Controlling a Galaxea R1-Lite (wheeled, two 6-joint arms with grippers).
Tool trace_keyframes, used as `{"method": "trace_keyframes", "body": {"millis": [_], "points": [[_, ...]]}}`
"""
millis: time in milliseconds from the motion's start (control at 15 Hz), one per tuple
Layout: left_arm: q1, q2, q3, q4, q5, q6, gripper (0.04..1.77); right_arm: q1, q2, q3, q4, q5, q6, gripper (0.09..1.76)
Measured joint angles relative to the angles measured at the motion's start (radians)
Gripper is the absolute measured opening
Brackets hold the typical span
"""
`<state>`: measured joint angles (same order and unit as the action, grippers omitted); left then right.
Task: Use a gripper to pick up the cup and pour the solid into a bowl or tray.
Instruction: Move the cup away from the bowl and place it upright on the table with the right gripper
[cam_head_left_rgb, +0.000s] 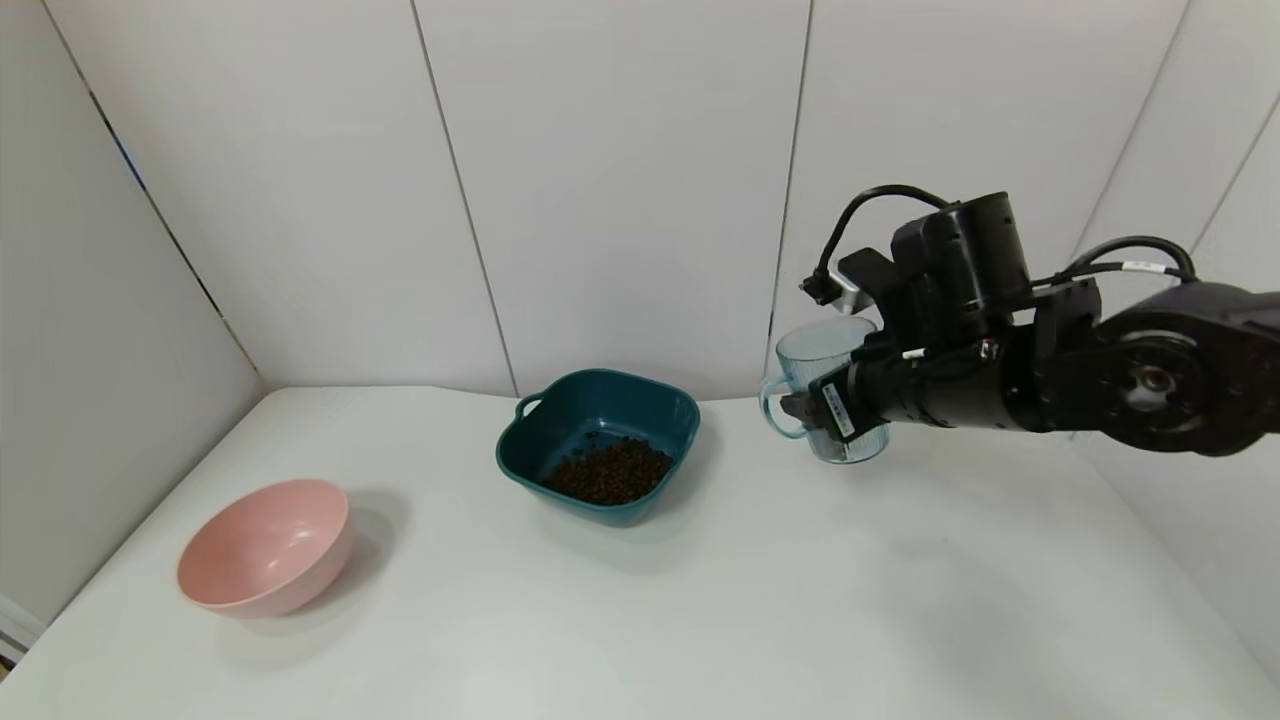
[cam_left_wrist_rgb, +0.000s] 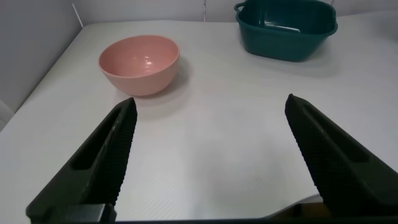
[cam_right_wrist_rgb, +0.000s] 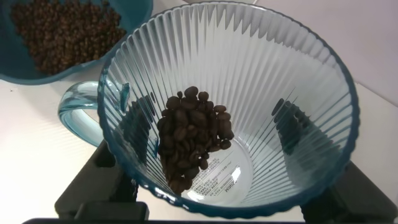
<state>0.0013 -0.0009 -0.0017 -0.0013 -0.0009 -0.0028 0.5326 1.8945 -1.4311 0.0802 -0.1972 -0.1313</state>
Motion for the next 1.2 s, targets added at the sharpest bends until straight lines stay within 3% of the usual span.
{"method": "trace_keyframes", "body": {"millis": [600, 1200], "points": [[0.0, 0.0, 0.0, 0.0, 0.0, 0.0, 1.72, -0.048, -0.032, 0.471, -0.66, 0.0, 0.075, 1.38], [0.0, 0.0, 0.0, 0.0, 0.0, 0.0, 1.72, -0.038, 0.131, 0.709, -1.161, -0.049, 0.121, 1.38]]}}
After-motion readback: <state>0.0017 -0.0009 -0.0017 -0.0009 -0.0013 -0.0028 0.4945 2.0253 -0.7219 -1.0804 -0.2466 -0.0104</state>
